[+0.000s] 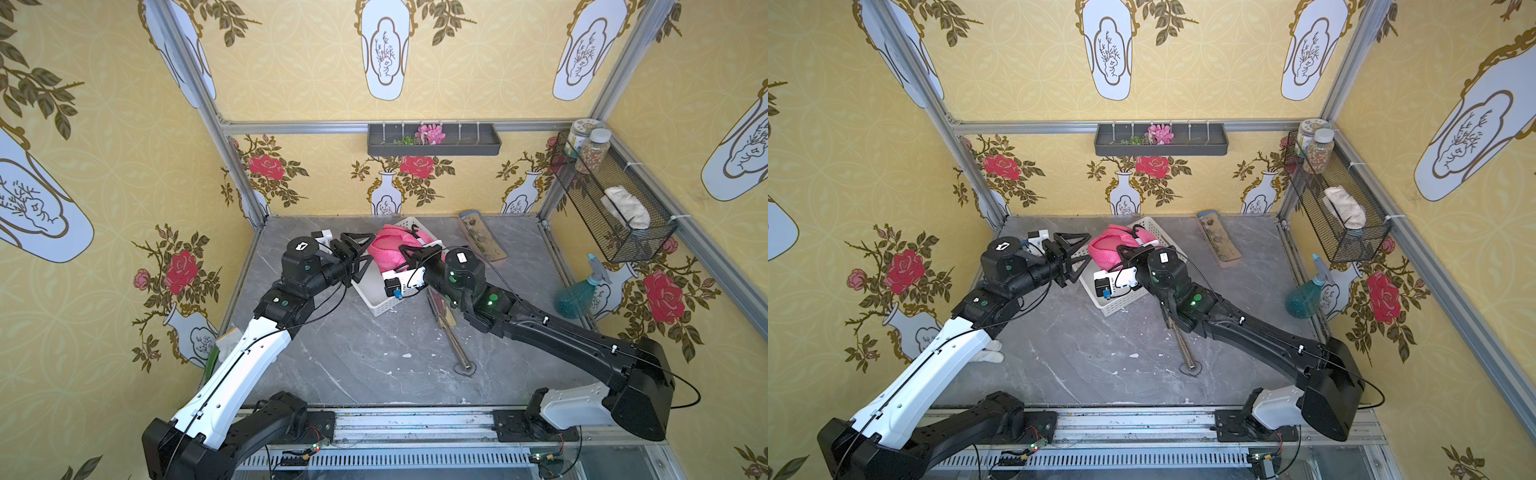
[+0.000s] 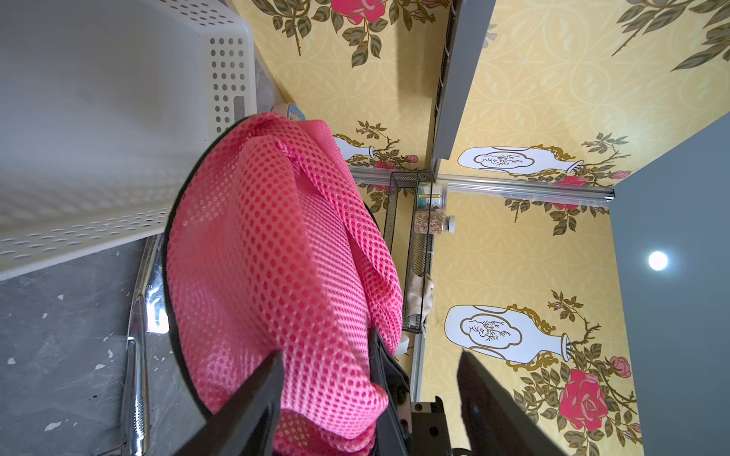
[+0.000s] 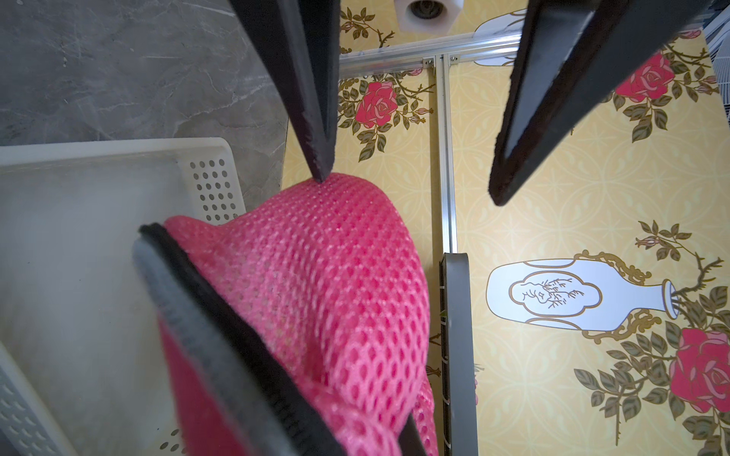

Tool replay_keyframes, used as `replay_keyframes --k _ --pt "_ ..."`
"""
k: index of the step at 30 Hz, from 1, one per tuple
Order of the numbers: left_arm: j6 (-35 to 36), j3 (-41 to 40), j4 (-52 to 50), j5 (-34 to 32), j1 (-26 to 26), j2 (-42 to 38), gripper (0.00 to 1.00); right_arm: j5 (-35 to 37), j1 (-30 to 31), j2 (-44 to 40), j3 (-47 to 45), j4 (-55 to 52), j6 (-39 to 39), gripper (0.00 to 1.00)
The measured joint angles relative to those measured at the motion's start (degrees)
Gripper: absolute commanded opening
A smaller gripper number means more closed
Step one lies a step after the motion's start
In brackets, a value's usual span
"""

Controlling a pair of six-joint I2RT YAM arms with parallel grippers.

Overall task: Turn the laundry bag inside out
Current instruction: Turn over the laundry bag.

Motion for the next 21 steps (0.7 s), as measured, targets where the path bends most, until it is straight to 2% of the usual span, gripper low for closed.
replay_keyframes --k 6,9,16,21 --pt "-0.85 -0.15 -0.87 -0.39 0.00 0.79 0.69 1.51 2.21 0.31 0.00 0.15 0.42 0.00" --pt "-1.27 -0.22 -0.96 -0.42 -0.04 1.40 0.61 2.71 4.61 0.55 -0.33 1.64 0.90 0.00" --pt "-1.86 -0.70 -1.16 -0.37 -0.07 2.54 0.25 8.55 11.58 0.68 -3.78 5.44 3.48 0.00" --pt "-0.76 -0.68 -1.22 -0.15 -0.07 2.73 0.04 12.28 13.25 1.01 -4.94 8.24 6.75 0.00"
